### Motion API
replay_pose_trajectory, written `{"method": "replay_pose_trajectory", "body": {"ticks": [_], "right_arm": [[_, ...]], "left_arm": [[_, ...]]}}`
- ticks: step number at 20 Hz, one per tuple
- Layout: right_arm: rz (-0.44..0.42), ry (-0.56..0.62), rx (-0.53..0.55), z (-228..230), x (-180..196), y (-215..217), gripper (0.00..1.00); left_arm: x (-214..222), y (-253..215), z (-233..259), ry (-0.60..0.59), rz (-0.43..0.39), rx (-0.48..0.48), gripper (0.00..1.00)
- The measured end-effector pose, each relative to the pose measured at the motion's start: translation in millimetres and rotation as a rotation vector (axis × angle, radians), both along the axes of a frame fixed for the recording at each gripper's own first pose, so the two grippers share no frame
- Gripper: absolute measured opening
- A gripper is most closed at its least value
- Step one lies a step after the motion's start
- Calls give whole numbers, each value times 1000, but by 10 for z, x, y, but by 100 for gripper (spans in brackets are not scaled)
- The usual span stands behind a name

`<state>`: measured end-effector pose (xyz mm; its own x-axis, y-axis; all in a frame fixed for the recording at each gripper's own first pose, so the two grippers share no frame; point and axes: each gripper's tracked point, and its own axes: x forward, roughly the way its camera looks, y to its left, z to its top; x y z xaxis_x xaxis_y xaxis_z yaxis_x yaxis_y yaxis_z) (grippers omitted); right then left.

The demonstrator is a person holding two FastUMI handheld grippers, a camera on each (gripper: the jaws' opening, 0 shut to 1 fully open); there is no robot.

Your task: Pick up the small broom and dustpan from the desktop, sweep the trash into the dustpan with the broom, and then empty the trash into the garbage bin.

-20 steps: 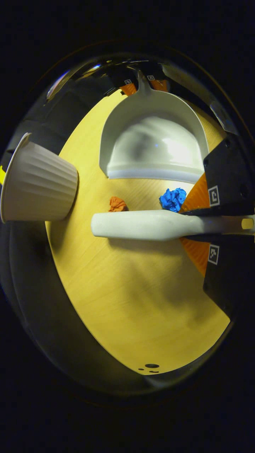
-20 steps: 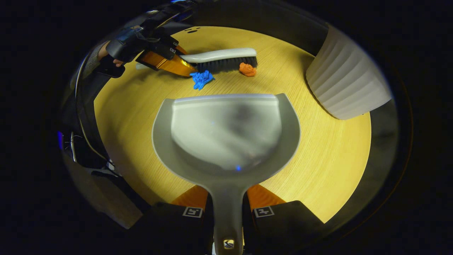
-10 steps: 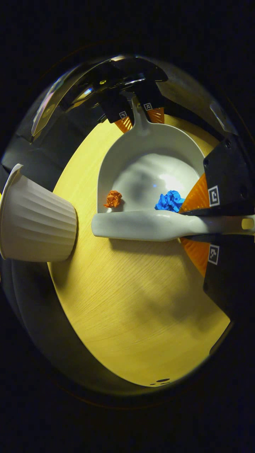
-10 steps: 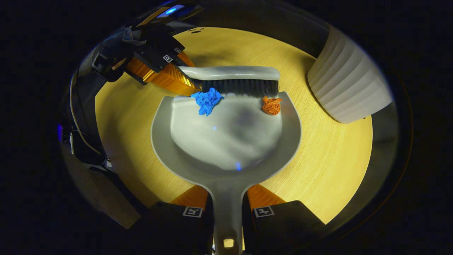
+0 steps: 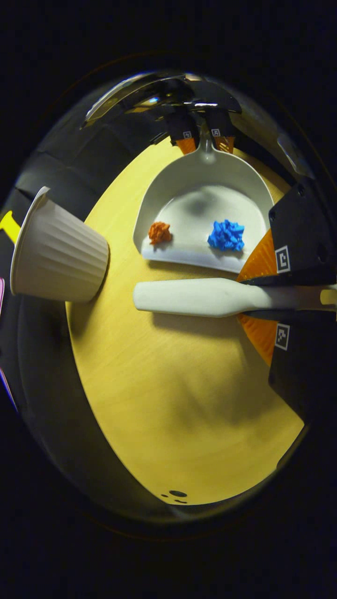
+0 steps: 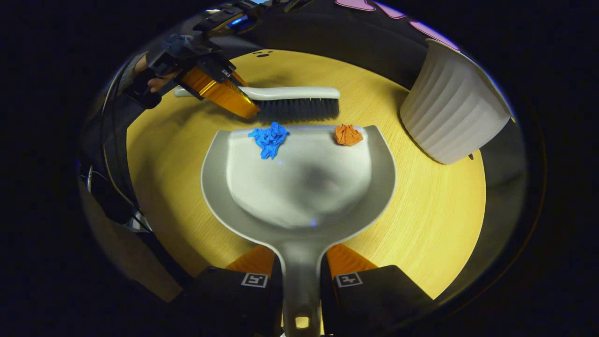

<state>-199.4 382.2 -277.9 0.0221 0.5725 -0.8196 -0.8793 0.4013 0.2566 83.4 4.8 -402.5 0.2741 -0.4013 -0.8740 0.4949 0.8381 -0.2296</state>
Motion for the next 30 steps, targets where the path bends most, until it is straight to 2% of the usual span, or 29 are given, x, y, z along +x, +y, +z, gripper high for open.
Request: {"method": "replay_pose_trajectory", "body": {"ticks": [1, 2, 4, 5, 6, 8, 10, 11, 14, 17, 20, 23, 25, 26, 29, 30], "right_arm": [[-16, 7, 1, -23, -39, 10, 34], [-37, 23, -2, -29, -77, 19, 37], [-94, 46, -14, -28, -102, 39, 34], [-125, 48, -21, -31, -150, 75, 41], [-153, 47, -24, -13, -155, 92, 37], [-205, 45, -30, 2, -152, 109, 37], [-256, 47, -34, 22, -151, 144, 41], [-281, 47, -37, 33, -156, 159, 37], [-368, 41, -45, 71, -128, 210, 37], [-463, 46, -39, 147, -71, 315, 37], [-523, -13, -47, 107, 45, 443, 37], [-552, -64, -47, 65, 241, 568, 37], [-569, -78, -55, 61, 270, 504, 37], [-587, -77, -56, 61, 290, 493, 41], [-608, -61, -68, 151, 399, 489, 34], [-604, -70, -96, 133, 423, 462, 37]], "left_arm": [[-10, 60, -17, 0, 31, 10, 25], [-17, 113, -29, 3, 64, 17, 23], [-53, 244, -67, 12, 130, 29, 24], [-94, 360, -90, 15, 163, 35, 25], [-143, 446, -109, 19, 191, 43, 24], [-292, 555, -146, 28, 242, 63, 24], [-471, 588, -188, 43, 285, 73, 24], [-583, 613, -191, 58, 308, 71, 24], [-750, 559, -268, 75, 360, 57, 25], [-889, 650, -272, 60, 356, 49, 25], [-965, 708, -382, 58, 338, 84, 24], [-921, 700, -362, 27, 322, 77, 24], [-940, 702, -373, 27, 319, 86, 23], [-942, 703, -380, 27, 312, 93, 26], [-947, 709, -373, 28, 299, 103, 25], [-942, 714, -371, 28, 294, 104, 25]]}}
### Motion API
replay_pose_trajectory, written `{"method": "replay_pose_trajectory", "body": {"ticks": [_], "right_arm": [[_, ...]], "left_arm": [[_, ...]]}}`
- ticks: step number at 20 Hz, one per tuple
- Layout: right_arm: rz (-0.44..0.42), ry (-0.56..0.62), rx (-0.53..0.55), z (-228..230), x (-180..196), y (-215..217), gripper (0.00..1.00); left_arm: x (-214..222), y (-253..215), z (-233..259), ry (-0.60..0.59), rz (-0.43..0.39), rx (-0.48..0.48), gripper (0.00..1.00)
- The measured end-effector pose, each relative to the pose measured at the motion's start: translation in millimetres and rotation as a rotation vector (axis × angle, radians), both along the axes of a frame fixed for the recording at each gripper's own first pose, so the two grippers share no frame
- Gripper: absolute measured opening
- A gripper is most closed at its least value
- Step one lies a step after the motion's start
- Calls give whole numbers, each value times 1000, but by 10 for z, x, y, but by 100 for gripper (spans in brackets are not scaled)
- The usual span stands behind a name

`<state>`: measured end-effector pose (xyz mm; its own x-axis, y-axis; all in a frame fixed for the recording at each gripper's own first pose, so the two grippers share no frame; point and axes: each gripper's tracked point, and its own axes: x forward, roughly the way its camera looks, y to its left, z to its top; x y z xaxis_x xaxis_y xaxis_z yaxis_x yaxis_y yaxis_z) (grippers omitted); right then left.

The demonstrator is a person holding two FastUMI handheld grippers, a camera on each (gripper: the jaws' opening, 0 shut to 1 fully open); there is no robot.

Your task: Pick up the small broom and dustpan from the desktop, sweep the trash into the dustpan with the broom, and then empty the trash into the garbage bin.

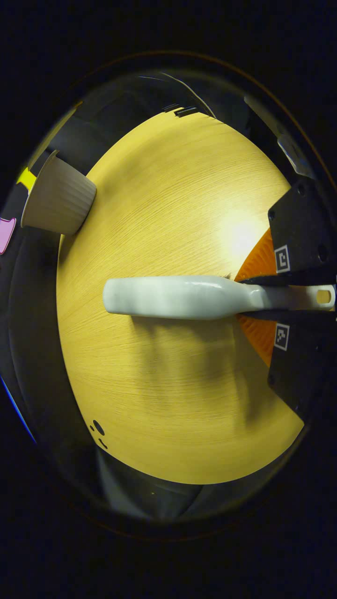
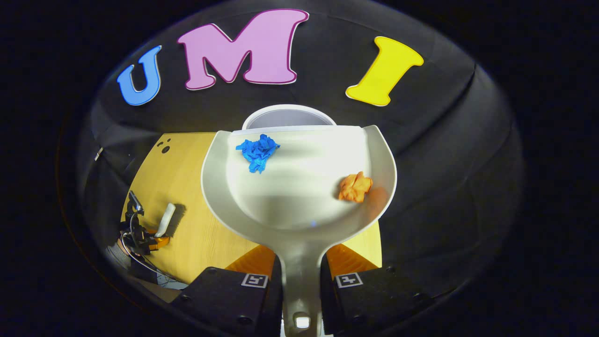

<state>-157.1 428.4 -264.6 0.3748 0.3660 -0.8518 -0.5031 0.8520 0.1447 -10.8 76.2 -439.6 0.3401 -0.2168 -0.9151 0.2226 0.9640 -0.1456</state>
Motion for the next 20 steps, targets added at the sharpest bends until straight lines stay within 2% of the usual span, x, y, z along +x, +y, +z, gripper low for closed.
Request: {"method": "replay_pose_trajectory", "body": {"ticks": [2, 3, 5, 8, 10, 11, 12, 14, 15, 16, 18, 20], "right_arm": [[10, -7, -68, -36, 19, -15, 34], [16, -3, -95, -52, 3, 11, 41], [33, 1, -146, -14, 6, -36, 37], [101, 8, -233, 105, 92, -68, 37], [155, 25, -289, 138, 166, -82, 41], [185, 31, -325, 141, 232, -106, 37], [215, 35, -365, 166, 274, -131, 41], [261, 34, -433, 181, 394, -131, 37], [276, 32, -455, 185, 481, -113, 41], [294, 37, -475, 189, 519, -104, 41], [337, 41, -529, 237, 592, -84, 33], [374, 52, -553, 196, 676, -38, 37]], "left_arm": [[-3, -2, 0, 2, -10, 1, 25], [11, -1, 2, -2, -13, 1, 25], [3, -9, 9, -4, -9, 0, 25], [10, -9, 12, -5, -6, 3, 26], [8, -7, 13, -4, -13, 6, 26], [9, -7, 16, -4, -15, 6, 26], [11, -10, 17, -4, -13, 5, 26], [8, -4, 19, -4, 4, -1, 26], [8, -1, 23, -2, 12, -4, 26], [8, 0, 23, 0, 18, -6, 26], [3, 0, 28, 4, 22, -6, 26], [6, -4, 37, 5, 24, -2, 26]]}}
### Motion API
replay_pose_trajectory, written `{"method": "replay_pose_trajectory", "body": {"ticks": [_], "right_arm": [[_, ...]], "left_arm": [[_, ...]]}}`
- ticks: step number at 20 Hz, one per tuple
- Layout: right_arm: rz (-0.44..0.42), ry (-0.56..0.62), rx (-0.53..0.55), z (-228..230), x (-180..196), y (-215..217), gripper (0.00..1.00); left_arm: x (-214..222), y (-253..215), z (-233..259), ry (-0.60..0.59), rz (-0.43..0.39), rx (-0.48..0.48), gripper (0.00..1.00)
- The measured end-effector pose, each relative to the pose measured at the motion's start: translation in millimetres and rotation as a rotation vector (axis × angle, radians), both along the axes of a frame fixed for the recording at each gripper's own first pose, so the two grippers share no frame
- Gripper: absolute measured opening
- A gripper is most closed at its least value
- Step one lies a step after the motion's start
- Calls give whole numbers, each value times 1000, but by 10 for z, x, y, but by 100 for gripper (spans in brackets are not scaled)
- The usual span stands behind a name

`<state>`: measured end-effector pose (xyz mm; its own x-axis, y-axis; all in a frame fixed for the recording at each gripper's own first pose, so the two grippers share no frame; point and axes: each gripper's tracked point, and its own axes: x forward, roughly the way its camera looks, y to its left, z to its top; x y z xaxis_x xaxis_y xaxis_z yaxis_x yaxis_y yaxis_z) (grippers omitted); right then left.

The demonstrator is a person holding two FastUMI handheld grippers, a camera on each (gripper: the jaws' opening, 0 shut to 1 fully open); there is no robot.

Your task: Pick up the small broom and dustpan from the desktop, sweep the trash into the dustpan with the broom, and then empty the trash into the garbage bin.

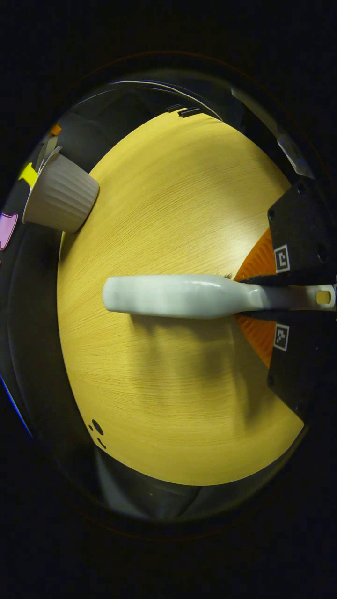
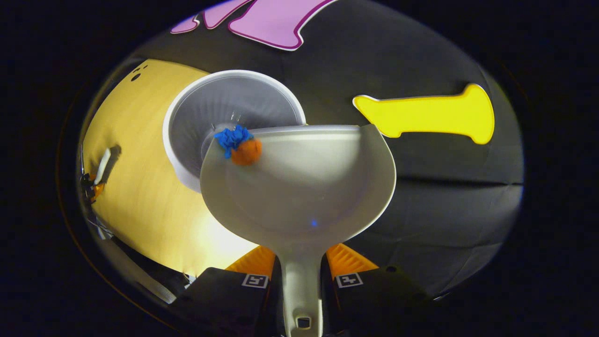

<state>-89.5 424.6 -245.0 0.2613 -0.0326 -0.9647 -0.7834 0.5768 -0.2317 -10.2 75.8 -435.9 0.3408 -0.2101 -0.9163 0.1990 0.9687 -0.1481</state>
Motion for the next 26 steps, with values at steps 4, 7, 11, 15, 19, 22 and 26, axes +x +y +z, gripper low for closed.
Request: {"method": "replay_pose_trajectory", "body": {"ticks": [4, 7, 11, 15, 19, 22, 26], "right_arm": [[23, 31, -25, -73, 48, 89, 37], [32, 27, -35, -94, 55, 83, 41], [38, 13, -23, -72, 41, 56, 37], [24, 17, 59, 94, -80, -7, 37], [24, -10, 168, 377, -260, -95, 34], [30, -41, 263, 639, -493, -128, 37], [34, -78, 396, 818, -901, 25, 37]], "left_arm": [[7, 3, -15, -2, 8, 3, 26], [9, 4, -20, -4, 12, 4, 26], [16, 5, -25, -4, 9, 6, 26], [30, 12, -26, -3, 3, 10, 26], [35, 9, -24, -4, -2, 10, 26], [32, 12, -25, -2, -3, 20, 26], [27, 7, -26, -1, -1, 24, 26]]}}
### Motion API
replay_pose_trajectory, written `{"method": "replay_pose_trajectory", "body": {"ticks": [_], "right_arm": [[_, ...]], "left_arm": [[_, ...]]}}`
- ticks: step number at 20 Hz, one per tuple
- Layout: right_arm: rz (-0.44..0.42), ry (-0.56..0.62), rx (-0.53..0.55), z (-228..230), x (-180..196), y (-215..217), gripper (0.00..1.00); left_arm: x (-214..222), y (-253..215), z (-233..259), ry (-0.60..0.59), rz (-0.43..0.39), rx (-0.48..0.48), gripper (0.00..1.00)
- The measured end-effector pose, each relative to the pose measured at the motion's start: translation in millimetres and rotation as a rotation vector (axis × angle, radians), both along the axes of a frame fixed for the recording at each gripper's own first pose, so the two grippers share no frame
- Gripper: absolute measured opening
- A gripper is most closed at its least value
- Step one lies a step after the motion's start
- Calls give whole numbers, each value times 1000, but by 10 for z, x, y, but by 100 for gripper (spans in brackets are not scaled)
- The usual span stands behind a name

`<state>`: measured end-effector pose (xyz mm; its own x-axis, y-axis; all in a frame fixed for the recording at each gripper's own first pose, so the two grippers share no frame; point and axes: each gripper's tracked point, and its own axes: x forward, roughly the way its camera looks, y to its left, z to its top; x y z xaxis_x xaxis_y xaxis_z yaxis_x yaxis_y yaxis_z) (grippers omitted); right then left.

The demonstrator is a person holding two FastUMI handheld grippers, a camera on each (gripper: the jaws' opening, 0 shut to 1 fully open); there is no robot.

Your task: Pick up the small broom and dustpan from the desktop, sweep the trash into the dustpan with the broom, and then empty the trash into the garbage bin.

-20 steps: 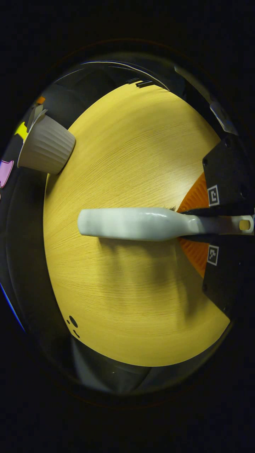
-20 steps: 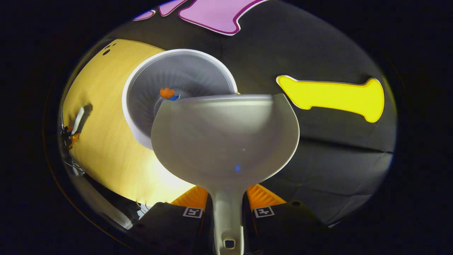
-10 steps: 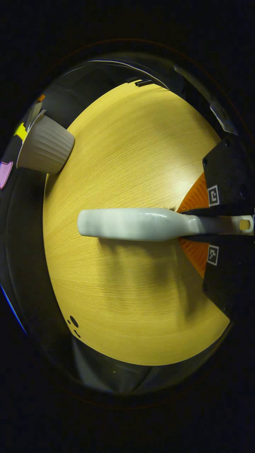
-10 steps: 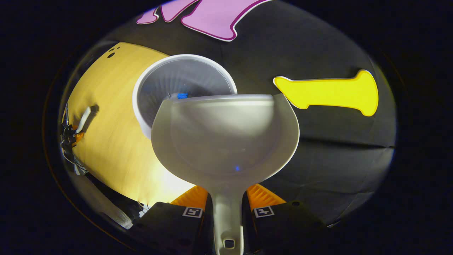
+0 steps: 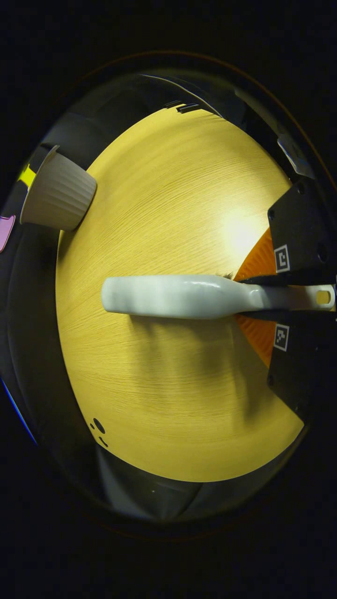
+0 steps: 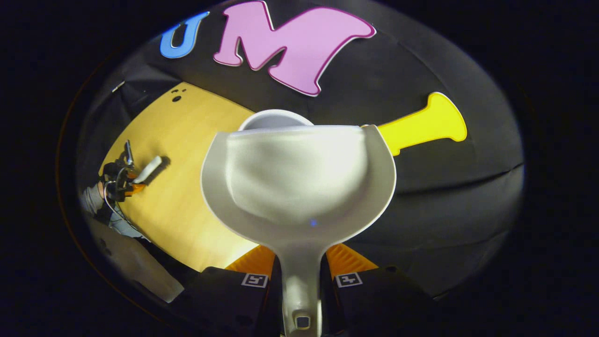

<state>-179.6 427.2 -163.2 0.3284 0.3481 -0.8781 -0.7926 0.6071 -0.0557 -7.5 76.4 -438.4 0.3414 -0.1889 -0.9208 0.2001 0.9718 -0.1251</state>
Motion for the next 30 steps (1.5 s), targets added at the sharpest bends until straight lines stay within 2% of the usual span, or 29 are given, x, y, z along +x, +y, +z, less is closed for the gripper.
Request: {"method": "replay_pose_trajectory", "body": {"ticks": [2, 3, 6, 9, 11, 13, 18, 19, 20, 21, 24, 27, 28, 30], "right_arm": [[5, 16, 52, -17, -297, 79, 37], [12, 26, 73, -46, -447, 138, 34], [11, 37, 124, -198, -880, 333, 41], [30, 115, 170, -425, -1405, 532, 34], [28, 173, 182, -663, -1717, 634, 37], [17, 235, 177, -987, -2020, 720, 34], [-6, 329, 128, -1831, -2584, 876, 41], [-9, 348, 124, -1969, -2694, 912, 37], [-16, 365, 116, -2112, -2783, 942, 41], [-25, 380, 107, -2242, -2857, 973, 37], [-41, 405, 75, -2629, -2931, 1037, 37], [-58, 432, 64, -2816, -2970, 1123, 37], [-68, 439, 69, -2851, -2980, 1159, 41], [-68, 415, 74, -2918, -2951, 1207, 37]], "left_arm": [[-1, -2, 2, 1, -1, 4, 26], [-1, -3, 3, 3, -3, 7, 26], [0, -12, 3, 8, -14, 19, 26], [1, -15, -10, 12, -39, 36, 26], [0, -15, -8, 14, -45, 40, 26], [11, -18, -5, 15, -45, 40, 26], [8, -26, -9, 24, -61, 46, 26], [6, -25, -10, 26, -62, 48, 26], [7, -25, -14, 28, -63, 51, 26], [7, -24, -17, 30, -64, 52, 26], [12, -24, -16, 41, -70, 55, 26], [15, -26, -14, 48, -67, 62, 27], [8, -24, -17, 50, -64, 64, 26], [13, -24, -18, 51, -60, 67, 27]]}}
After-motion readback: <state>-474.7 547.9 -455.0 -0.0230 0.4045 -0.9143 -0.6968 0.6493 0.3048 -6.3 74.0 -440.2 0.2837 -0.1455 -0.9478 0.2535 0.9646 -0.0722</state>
